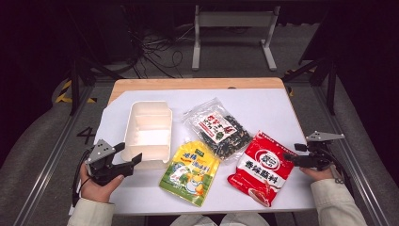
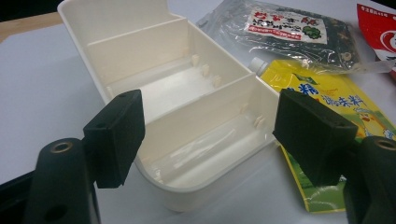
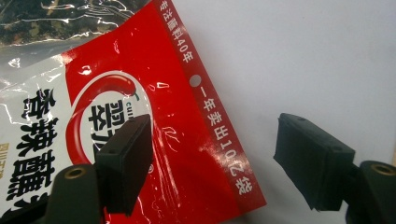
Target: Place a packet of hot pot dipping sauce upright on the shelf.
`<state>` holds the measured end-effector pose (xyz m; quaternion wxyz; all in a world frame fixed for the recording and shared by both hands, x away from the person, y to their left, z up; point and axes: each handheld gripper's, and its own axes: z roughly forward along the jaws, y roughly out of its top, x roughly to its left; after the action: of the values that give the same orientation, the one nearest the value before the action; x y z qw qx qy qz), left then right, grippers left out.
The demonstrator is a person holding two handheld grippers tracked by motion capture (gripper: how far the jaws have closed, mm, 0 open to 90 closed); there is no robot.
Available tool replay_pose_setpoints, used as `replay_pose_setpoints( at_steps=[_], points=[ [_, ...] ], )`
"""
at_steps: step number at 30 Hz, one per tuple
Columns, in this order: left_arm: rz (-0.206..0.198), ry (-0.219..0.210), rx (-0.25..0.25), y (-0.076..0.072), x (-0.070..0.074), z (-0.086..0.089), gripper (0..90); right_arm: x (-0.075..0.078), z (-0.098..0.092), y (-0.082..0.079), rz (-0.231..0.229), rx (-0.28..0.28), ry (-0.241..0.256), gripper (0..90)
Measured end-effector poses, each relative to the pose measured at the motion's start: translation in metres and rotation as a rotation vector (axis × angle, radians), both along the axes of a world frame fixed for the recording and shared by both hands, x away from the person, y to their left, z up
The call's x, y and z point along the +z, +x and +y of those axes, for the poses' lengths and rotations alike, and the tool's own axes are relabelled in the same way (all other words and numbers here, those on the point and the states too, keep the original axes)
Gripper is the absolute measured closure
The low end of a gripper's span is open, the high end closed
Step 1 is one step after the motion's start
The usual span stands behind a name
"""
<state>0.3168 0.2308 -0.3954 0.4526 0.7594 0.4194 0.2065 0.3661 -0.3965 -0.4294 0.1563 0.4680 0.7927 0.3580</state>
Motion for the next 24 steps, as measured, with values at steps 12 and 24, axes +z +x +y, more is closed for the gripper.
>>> replay_pose_setpoints(
  at_steps=[12, 24],
  points=[
    [0.007, -0.001, -0.006, 0.002, -0.001, -0.003, 25.4, -0.001, 0.001, -0.002, 0.067, 0.034, 0.032, 41.6],
    [0.008, -0.004, -0.025, 0.005, -0.002, -0.007, 25.3, 0.021, 0.012, -0.015, 0.037, 0.160, 0.137, 53.9]
  ],
)
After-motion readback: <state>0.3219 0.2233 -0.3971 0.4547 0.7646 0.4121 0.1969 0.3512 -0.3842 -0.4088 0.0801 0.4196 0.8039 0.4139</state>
